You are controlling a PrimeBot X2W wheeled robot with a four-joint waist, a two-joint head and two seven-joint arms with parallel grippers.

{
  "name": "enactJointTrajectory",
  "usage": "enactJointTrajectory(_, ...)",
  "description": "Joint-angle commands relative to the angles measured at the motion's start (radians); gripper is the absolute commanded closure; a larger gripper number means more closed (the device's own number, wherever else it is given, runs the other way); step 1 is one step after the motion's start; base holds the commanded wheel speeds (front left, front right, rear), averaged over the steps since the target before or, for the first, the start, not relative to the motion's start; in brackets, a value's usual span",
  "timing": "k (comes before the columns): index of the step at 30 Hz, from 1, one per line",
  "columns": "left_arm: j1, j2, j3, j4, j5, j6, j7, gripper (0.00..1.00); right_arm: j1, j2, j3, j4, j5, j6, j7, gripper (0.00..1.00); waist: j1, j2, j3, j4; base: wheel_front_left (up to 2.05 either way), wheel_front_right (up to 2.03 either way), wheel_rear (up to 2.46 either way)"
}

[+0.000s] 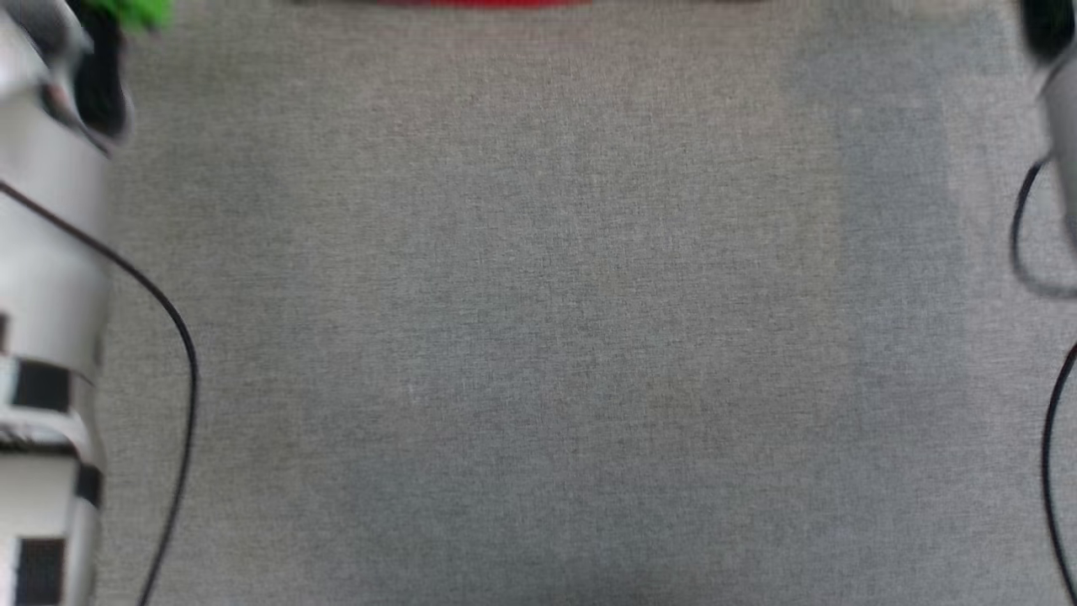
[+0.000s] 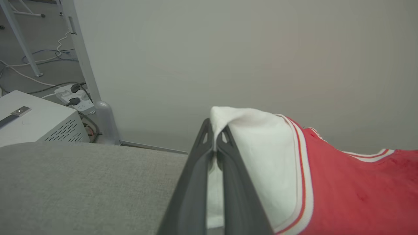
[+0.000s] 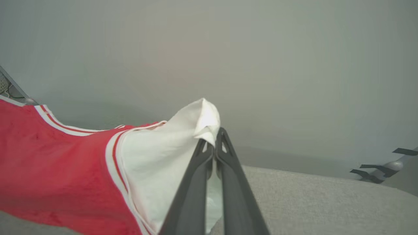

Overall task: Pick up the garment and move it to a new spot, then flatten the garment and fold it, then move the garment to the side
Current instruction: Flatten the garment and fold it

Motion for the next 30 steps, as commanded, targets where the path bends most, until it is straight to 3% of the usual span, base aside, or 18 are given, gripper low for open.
enactJointTrajectory(1, 0.060, -0.010, 0.000, -0.014, -0.020, -0.003, -0.010, 1.00, 0.056, -0.001, 0.015, -0.006, 0.026, -0.001, -0.016, 1.00, -0.0002, 0.0000, -0.036, 0.016, 0.00, 0.00, 0.00)
enactJointTrajectory(7, 0.362, -0.014, 0.045, -0.184, -0.045, -0.003, -0.013, 1.00, 0.335, -0.053, 0.076, -0.118, 0.156, -0.001, -0.069, 1.00, -0.0002, 0.0000, -0.117, 0.043, 0.00, 0.00, 0.00)
enactJointTrajectory(17, 0.824, -0.056, 0.182, -0.525, 0.085, 0.011, -0.013, 1.00, 0.770, -0.134, 0.027, -0.373, 0.249, -0.001, -0.047, 1.00, -0.0002, 0.0000, -0.285, 0.071, 0.00, 0.00, 0.00)
enactJointTrajectory(24, 1.098, -0.078, 0.242, -0.694, 0.110, 0.058, -0.013, 1.00, 1.070, -0.100, -0.094, -0.567, 0.224, -0.001, 0.046, 1.00, -0.0002, 0.0000, -0.383, 0.063, 0.00, 0.00, 0.00)
enactJointTrajectory(30, 1.293, -0.114, 0.259, -0.803, 0.123, 0.107, -0.013, 1.00, 1.302, -0.020, -0.219, -0.712, 0.160, -0.001, 0.126, 1.00, -0.0002, 0.0000, -0.427, 0.065, 0.00, 0.00, 0.00)
